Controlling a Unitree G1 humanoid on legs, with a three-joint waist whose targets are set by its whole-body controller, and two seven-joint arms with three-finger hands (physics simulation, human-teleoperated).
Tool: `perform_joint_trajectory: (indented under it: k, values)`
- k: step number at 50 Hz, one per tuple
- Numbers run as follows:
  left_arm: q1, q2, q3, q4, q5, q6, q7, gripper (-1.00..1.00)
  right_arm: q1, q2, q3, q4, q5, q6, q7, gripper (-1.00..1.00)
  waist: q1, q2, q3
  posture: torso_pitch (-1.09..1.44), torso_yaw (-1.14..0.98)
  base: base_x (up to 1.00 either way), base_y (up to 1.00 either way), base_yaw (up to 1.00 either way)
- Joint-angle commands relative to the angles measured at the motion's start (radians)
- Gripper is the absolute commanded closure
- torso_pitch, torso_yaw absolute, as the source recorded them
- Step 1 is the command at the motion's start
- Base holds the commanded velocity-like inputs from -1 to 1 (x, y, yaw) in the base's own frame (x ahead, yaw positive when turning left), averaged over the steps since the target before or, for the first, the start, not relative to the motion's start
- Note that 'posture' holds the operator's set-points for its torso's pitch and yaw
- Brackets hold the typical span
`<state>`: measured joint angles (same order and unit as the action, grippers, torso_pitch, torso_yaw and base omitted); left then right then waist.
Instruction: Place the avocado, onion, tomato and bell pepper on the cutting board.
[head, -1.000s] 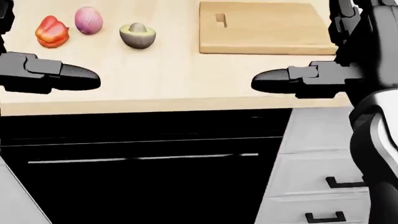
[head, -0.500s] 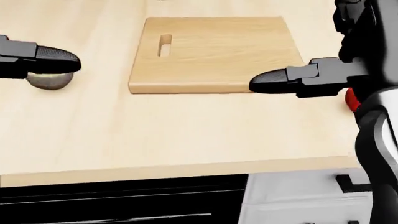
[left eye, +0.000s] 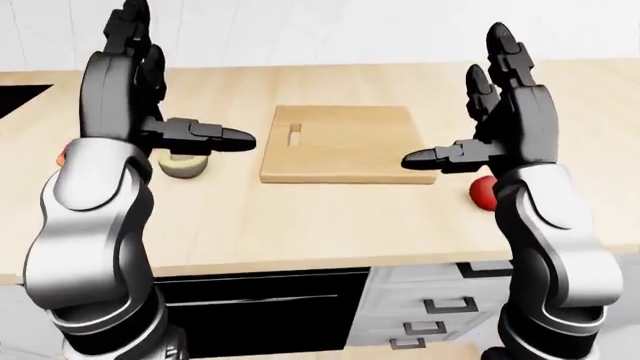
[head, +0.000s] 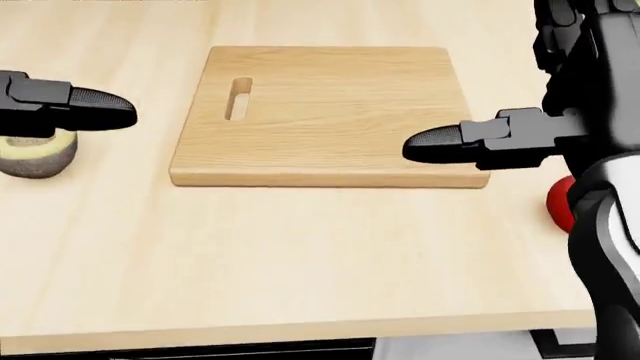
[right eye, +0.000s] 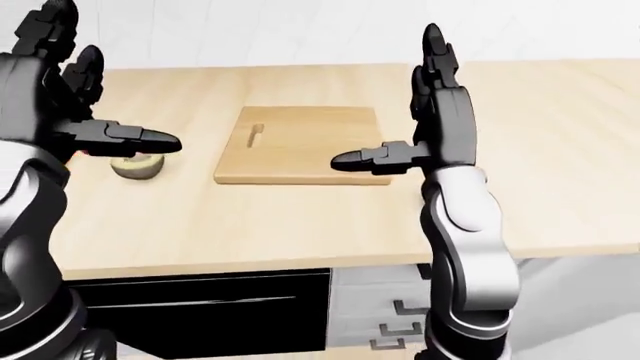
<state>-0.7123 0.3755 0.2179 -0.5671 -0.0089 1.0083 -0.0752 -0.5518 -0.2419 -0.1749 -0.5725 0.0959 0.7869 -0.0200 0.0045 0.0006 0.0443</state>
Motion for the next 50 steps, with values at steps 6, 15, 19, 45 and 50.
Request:
perform_joint_trajectory:
  k: [6,15,19,45,50]
  values:
    - [-0.026,0.012,0.014,-0.032,0.011,-0.036,0.005,-1.0,-0.028,-0.004,-0.002,-0.025,-0.021,-0.043,0.009,-1.0,-0.005,-0.003,-0.026,0.0,0.0,0.03,0.06,0.0]
    - [-0.036,0.013,0.01,-0.033,0.017,-0.026,0.003,-1.0,-0.019,-0.002,-0.014,-0.034,-0.011,-0.044,0.012,-1.0,0.0,0.057,-0.027,0.0,0.0,0.05,0.08,0.0]
    - [-0.05,0.012,0.004,-0.026,0.023,-0.024,0.001,-1.0,-0.017,-0.001,-0.016,-0.03,0.001,-0.043,0.007,-1.0,-0.003,0.04,-0.006,0.0,0.0,0.04,0.05,0.0]
    - [-0.035,0.029,0.025,-0.053,0.016,-0.008,-0.001,-1.0,0.021,-0.049,-0.076,-0.022,0.0,-0.019,-0.04,-1.0,-0.006,-0.002,-0.025,0.0,0.0,0.05,0.0,0.0]
    - [-0.043,0.035,0.028,-0.056,0.015,0.001,-0.001,-1.0,0.033,-0.097,-0.132,-0.06,-0.002,0.047,-0.038,-1.0,0.001,-0.009,-0.022,0.0,0.0,0.0,0.0,0.0]
